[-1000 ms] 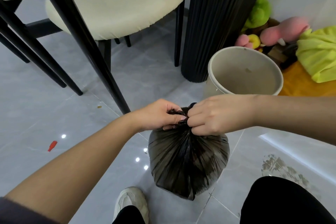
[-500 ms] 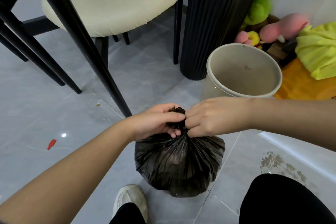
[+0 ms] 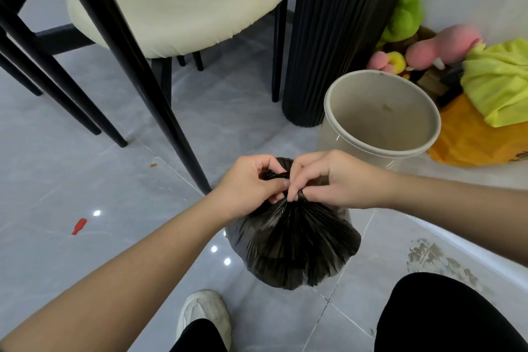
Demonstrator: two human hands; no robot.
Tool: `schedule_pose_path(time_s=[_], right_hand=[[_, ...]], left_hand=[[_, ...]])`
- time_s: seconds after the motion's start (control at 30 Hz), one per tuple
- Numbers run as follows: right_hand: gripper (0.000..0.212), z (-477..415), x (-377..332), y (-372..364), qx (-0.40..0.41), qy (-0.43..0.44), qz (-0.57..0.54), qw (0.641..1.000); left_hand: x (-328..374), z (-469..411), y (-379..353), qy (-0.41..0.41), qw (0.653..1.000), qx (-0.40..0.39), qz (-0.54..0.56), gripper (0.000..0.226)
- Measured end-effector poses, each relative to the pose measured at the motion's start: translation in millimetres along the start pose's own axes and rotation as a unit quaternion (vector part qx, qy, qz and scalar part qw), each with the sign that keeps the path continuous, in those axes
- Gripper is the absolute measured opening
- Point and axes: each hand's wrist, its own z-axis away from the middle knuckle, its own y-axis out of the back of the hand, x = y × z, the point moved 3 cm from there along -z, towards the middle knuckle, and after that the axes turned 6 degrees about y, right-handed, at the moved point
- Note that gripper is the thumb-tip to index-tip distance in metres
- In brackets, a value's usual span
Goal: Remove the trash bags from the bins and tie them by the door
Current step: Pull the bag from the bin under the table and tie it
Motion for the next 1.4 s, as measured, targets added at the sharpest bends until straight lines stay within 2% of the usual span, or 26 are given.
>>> schedule_pose_path(time_s=[0.1,0.23,0.33,0.4,0.57,0.7,0.9,0.97,1.07,1.13,1.2,1.27,1.4], right_hand=[[0.031,5,7,-11,0.119,-0.077,-0.13,0.981],[0.031,9,11,-30,0.29,-0.144,-0.246,0.913],[0.035,13,12,-44,0.383,-0.176,-0.282,0.862],[0.033,15,13,-48,0.418,-0.175,-0.261,0.852],[0.033,15,9,-49,0.418,-0.168,-0.223,0.864],[0.028,15,11,-45,0.413,-0.177,-0.197,0.872],[0.019,11,14,-45,0.383,-0.208,-0.141,0.889],[0.015,11,17,-46,0.39,-0.231,-0.137,0.881],[0.012,12,22,-48,0.405,-0.258,-0.157,0.863],[0.01,13,22,-47,0.426,-0.266,-0.178,0.846],[0.01,12,22,-45,0.446,-0.271,-0.198,0.83],[0.01,11,21,-45,0.457,-0.271,-0.228,0.816],[0.015,8,20,-46,0.47,-0.263,-0.263,0.8]], left_hand=[[2,3,3,-0.009,0.996,0.081,-0.029,0.022],[3,9,4,-0.013,0.991,0.134,-0.006,0.025],[7,11,2,0.0,0.987,0.161,0.004,0.021],[9,12,1,0.015,0.987,0.162,0.016,0.014],[11,7,-4,0.103,0.981,0.112,0.118,0.005],[12,6,-6,0.113,0.974,0.081,0.179,0.005],[10,5,-7,0.097,0.97,0.091,0.204,0.005],[7,6,-5,0.089,0.963,0.153,0.205,0.009],[7,17,-1,-0.018,0.959,0.278,0.057,0.014],[9,24,-6,-0.103,0.955,0.267,-0.085,0.013],[8,24,-14,-0.141,0.945,0.231,-0.185,0.011],[5,20,-17,-0.153,0.939,0.214,-0.219,0.008],[5,16,-18,-0.157,0.944,0.21,-0.203,0.011]])
